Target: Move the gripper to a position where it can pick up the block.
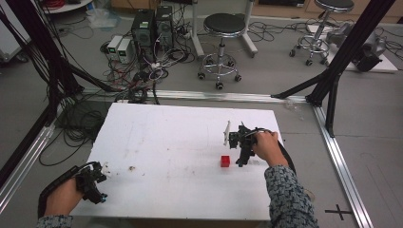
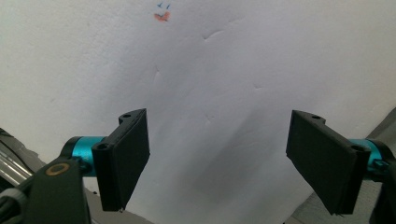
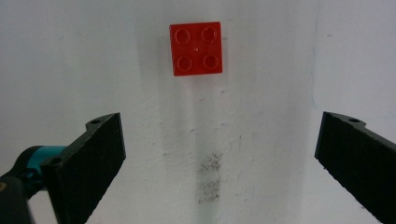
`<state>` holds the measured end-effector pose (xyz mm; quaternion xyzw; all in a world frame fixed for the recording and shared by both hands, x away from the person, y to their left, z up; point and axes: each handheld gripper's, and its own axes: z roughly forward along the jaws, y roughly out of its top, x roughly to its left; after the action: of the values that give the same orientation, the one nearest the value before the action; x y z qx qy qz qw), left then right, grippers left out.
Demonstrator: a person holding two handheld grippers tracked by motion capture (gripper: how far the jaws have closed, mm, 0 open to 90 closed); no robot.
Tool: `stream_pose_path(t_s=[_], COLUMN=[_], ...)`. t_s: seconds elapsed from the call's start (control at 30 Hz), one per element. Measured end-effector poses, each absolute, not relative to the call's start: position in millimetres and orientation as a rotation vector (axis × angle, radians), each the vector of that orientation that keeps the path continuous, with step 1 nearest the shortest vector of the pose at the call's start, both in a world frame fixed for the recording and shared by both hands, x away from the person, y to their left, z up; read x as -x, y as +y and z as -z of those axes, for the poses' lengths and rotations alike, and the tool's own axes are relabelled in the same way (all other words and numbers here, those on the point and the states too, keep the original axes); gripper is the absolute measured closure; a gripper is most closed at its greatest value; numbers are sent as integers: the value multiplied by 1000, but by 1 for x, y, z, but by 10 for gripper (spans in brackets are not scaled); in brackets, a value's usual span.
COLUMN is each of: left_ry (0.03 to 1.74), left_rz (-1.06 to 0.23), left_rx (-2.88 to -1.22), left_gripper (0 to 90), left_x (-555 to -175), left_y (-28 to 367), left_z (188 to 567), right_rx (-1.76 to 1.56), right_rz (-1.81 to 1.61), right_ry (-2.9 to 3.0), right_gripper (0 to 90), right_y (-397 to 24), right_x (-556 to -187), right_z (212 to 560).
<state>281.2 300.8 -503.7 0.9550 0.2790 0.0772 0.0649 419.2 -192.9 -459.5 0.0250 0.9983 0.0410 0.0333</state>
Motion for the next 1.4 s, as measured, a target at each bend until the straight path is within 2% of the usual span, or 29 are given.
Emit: stream_pose_path(t_s=[0.77, 1.4], left_ry=[837, 842], left_rz=[-232, -229], left_rx=[-2878, -2875], left_gripper=[217, 217], left_x=[-282, -282], left_y=[299, 298], left_z=[505, 505], right_rx=[19, 43], right_rz=[-43, -9], right_ry=[3099, 3110], right_gripper=[8, 8], right_y=[-158, -152], right_x=[-419, -418], right_z=[503, 516])
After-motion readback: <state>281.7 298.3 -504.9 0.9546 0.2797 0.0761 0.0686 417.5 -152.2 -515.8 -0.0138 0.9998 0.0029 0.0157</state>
